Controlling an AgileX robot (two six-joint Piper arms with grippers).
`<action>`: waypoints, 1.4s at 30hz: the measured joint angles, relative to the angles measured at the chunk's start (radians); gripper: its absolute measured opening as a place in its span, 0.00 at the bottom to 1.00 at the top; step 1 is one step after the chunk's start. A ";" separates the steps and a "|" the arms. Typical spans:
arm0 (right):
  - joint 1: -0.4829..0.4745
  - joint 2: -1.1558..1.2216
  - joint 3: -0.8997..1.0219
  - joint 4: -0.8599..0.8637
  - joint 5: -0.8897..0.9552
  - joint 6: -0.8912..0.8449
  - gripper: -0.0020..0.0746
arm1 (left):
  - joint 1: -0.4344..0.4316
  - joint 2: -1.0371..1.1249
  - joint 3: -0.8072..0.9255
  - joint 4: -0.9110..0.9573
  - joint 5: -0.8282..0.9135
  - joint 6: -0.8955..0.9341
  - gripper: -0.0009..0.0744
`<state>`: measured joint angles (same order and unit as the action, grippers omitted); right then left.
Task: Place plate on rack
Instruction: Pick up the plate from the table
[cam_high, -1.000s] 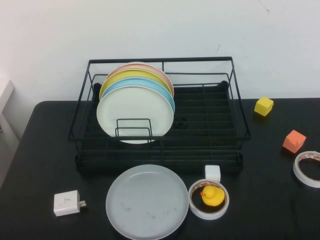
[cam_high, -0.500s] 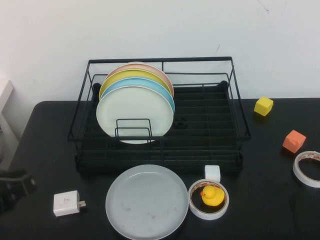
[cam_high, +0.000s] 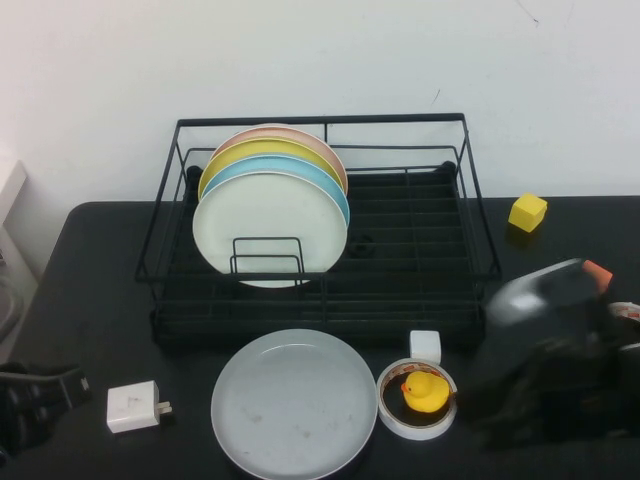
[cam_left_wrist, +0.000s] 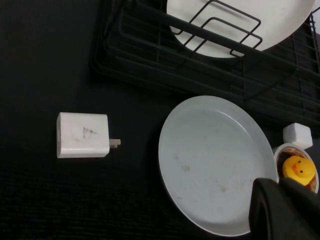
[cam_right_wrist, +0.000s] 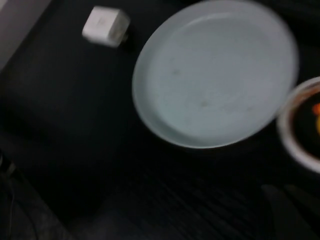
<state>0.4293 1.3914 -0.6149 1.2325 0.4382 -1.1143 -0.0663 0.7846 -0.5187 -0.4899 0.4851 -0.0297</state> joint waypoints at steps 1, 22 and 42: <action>0.041 0.031 -0.010 0.016 -0.023 -0.002 0.03 | 0.000 0.000 0.000 -0.002 0.000 0.000 0.01; 0.188 0.624 -0.182 0.485 -0.004 0.014 0.22 | 0.000 0.000 0.000 -0.029 0.002 0.008 0.01; 0.188 0.636 -0.301 0.497 -0.213 0.116 0.46 | 0.000 0.000 0.000 -0.040 0.002 0.018 0.01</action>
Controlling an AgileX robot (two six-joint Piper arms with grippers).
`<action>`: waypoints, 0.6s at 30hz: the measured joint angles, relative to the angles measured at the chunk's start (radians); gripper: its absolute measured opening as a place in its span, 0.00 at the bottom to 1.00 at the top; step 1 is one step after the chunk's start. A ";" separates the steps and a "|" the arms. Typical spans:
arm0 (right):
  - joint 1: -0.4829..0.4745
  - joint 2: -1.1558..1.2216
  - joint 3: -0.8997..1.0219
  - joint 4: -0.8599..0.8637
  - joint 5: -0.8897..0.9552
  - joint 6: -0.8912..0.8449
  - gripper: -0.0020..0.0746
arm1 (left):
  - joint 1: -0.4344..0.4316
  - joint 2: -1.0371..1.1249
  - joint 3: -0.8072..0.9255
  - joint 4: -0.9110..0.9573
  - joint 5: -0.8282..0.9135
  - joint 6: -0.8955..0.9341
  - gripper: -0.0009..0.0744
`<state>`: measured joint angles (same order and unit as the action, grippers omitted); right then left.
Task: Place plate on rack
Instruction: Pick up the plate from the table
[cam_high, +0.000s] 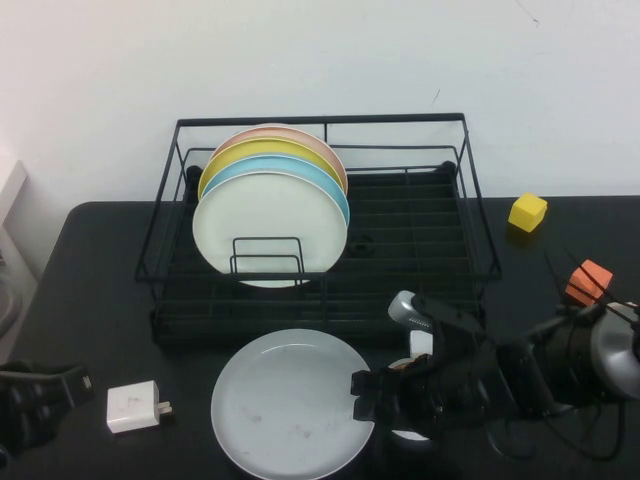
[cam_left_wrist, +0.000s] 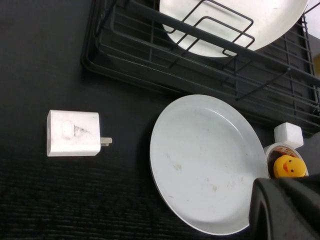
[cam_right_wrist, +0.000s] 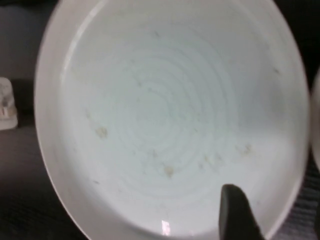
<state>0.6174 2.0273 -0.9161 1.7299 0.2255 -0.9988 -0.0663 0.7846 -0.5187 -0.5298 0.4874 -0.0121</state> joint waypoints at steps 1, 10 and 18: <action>0.000 0.005 -0.007 0.000 0.000 0.000 0.46 | 0.000 0.000 0.000 -0.002 0.000 0.000 0.01; 0.000 0.059 -0.024 0.002 0.023 0.010 0.46 | 0.000 0.000 0.000 -0.008 0.005 0.012 0.01; 0.000 0.086 -0.028 0.004 0.037 0.011 0.46 | 0.000 0.000 0.000 -0.014 0.005 0.012 0.01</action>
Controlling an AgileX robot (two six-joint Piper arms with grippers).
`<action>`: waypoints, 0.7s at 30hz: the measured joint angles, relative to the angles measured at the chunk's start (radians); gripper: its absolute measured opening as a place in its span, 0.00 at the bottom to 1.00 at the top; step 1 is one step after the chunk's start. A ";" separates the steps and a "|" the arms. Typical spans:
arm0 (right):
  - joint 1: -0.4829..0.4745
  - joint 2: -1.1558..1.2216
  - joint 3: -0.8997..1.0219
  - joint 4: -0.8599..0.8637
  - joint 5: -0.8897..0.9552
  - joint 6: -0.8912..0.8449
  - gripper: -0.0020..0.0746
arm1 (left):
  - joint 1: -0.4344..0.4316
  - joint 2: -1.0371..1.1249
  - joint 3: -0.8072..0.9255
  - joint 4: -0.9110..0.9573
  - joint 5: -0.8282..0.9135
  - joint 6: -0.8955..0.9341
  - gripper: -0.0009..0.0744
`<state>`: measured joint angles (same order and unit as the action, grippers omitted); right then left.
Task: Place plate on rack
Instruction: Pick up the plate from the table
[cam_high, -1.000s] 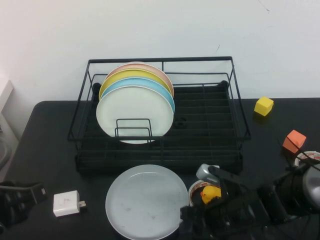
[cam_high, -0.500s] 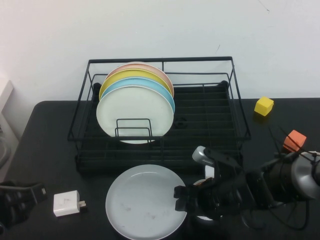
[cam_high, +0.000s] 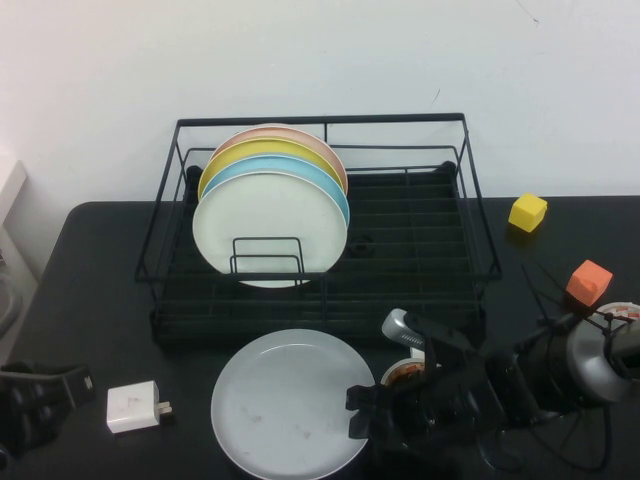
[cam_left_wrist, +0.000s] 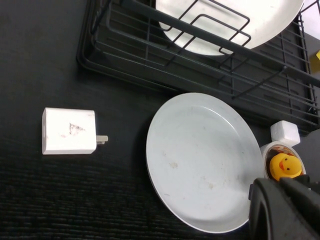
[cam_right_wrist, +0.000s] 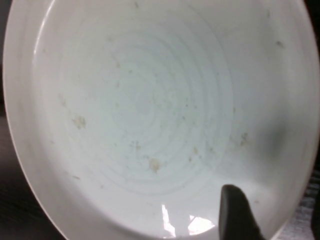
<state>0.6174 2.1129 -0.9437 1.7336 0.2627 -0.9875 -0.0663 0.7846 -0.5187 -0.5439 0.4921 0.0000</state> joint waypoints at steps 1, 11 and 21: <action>0.000 0.002 -0.002 0.000 0.000 0.000 0.46 | 0.000 0.000 0.000 0.000 0.000 0.000 0.01; 0.000 0.007 -0.006 0.000 -0.045 0.002 0.24 | 0.000 0.000 0.000 0.000 0.005 0.000 0.01; 0.001 0.009 -0.006 0.000 -0.034 -0.044 0.04 | 0.000 0.000 0.000 0.002 0.007 0.000 0.01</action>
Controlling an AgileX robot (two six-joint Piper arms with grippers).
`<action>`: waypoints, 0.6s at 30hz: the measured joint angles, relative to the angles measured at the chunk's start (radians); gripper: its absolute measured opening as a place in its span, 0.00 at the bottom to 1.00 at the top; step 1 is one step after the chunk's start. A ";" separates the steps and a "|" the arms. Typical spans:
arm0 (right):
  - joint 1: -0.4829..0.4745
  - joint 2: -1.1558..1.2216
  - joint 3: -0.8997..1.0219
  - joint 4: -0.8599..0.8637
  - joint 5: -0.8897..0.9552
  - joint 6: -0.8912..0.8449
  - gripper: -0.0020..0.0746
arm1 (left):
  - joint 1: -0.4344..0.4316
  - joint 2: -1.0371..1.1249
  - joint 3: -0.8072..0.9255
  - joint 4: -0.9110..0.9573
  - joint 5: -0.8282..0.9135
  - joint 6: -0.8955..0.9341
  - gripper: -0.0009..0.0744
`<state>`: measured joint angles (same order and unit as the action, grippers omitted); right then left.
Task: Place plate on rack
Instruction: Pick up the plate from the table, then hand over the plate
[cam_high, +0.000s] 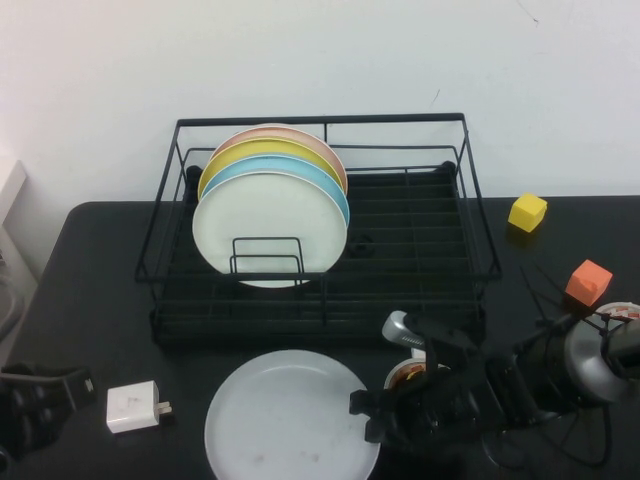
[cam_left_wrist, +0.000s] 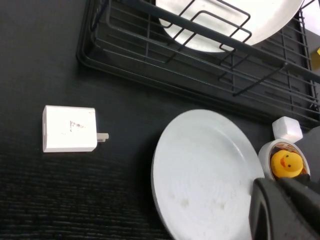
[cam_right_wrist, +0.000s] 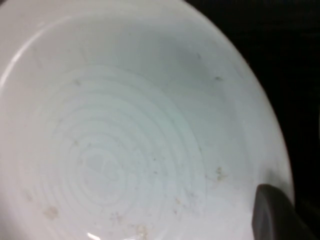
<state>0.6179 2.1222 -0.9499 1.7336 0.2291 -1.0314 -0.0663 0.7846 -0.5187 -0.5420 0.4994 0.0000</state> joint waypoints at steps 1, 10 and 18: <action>0.000 0.002 0.000 0.000 0.015 -0.017 0.04 | 0.000 0.000 0.000 0.000 0.000 0.000 0.01; 0.002 -0.134 0.002 -0.009 0.112 -0.132 0.04 | 0.000 -0.029 0.000 -0.152 0.023 0.135 0.01; 0.002 -0.394 0.004 -0.141 0.087 -0.139 0.04 | 0.000 -0.095 0.000 -0.601 0.116 0.192 0.01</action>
<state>0.6196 1.7280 -0.9464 1.5921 0.3157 -1.1703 -0.0663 0.6898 -0.5187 -1.1428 0.6155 0.1918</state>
